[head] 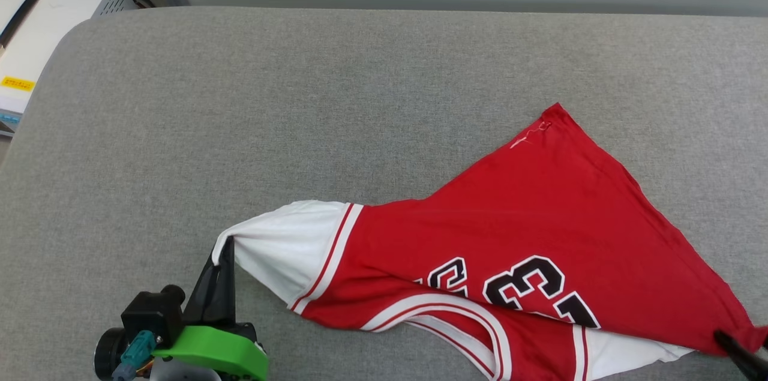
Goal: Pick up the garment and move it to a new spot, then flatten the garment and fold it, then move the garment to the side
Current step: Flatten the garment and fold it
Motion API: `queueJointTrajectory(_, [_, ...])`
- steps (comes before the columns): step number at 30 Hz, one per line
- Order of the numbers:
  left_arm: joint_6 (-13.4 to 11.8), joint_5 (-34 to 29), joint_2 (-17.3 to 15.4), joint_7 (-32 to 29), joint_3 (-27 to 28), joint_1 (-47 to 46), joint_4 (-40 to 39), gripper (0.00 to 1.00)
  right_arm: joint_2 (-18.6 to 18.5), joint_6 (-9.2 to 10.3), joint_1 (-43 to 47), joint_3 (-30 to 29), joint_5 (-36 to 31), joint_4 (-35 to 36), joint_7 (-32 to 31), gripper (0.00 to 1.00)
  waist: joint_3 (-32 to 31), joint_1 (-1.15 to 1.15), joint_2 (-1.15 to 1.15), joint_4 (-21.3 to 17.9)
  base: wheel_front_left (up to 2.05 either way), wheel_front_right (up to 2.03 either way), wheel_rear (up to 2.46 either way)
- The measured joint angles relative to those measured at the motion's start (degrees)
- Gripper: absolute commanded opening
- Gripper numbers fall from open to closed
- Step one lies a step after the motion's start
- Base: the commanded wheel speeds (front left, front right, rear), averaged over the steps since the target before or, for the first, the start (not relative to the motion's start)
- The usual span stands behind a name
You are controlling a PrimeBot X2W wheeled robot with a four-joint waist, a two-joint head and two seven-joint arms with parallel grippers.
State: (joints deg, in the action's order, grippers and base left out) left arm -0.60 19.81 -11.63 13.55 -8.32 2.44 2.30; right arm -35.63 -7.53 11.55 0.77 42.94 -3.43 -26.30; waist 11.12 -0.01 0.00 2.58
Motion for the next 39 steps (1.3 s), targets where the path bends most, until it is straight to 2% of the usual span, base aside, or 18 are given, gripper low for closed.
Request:
queueJointTrajectory(1, [-0.1, 0.0, 0.0, 0.0, -0.1, 0.0, 0.0, 0.00, 0.1, 0.00, -0.4, -0.7, -0.4, 1.2, 0.4, 1.00, 0.0, 0.00, 0.00, 0.0, 0.00, 0.00, 0.00])
queueJointTrajectory(2, [-0.2, 0.0, -0.1, -0.1, -0.3, 0.0, -0.4, 0.00, -0.5, 0.00, -4.1, -3.4, -0.9, 6.5, 1.0, 1.00, 0.2, 0.00, 0.00, 0.1, 0.00, 0.00, 0.00])
queueJointTrajectory(6, [-0.3, 0.0, -0.2, -0.1, -0.7, -0.1, -0.8, 0.00, -2.9, 0.00, -12.3, -3.6, -2.5, 12.6, 0.7, 1.00, 0.7, 0.00, 0.00, 0.3, 0.00, 0.00, 0.00])
queueJointTrajectory(9, [-0.4, 0.0, -0.1, -0.2, -1.1, -0.2, -1.0, 0.00, -5.0, 0.00, -19.5, -0.2, -3.5, 14.3, -0.9, 1.00, 1.3, 0.00, 0.00, 0.8, 0.00, 0.00, 0.00])
queueJointTrajectory(13, [-0.4, -0.1, -0.1, -0.2, -1.8, -0.8, -1.0, 0.00, -6.5, 0.00, -30.4, 8.5, -4.5, 12.7, -4.3, 1.00, 2.3, 0.00, 0.00, 1.6, 0.00, 0.00, 0.00])
queueJointTrajectory(18, [-0.3, -0.2, 0.1, -0.2, -2.5, -2.5, -1.0, 0.00, -6.2, 0.00, -44.4, 20.9, -4.5, 4.1, -10.9, 1.00, 3.9, 0.00, 0.00, 2.8, 0.00, 0.00, 0.00])
queueJointTrajectory(24, [0.2, -0.5, 0.5, 0.1, -3.4, -4.9, -1.3, 0.00, -3.9, 0.00, -57.4, 31.5, -4.4, -9.6, -18.9, 1.00, 6.3, 0.00, 0.00, 4.1, 0.00, 0.00, 0.00])
queueJointTrajectory(29, [0.7, -0.6, 1.3, 0.5, -4.5, -7.1, -1.1, 0.00, -0.4, 0.00, -64.3, 35.7, -4.0, -20.1, -18.7, 1.00, 8.9, 0.01, 0.00, 5.2, 0.00, 0.00, 0.00])
queueJointTrajectory(35, [1.4, -0.7, 2.3, 0.6, -4.9, -9.1, -0.1, 0.00, 2.7, 0.00, -66.7, 39.7, -2.7, -30.4, -15.4, 1.00, 11.7, 0.00, 0.00, 6.7, 0.00, 0.00, 0.00])
queueJointTrajectory(39, [1.5, -1.0, 2.7, 1.0, -4.9, -9.7, 0.8, 0.00, 2.8, 0.08, -67.3, 43.7, -1.7, -32.9, -13.6, 1.00, 12.8, 0.00, 0.00, 7.6, 0.00, 0.00, 0.00])
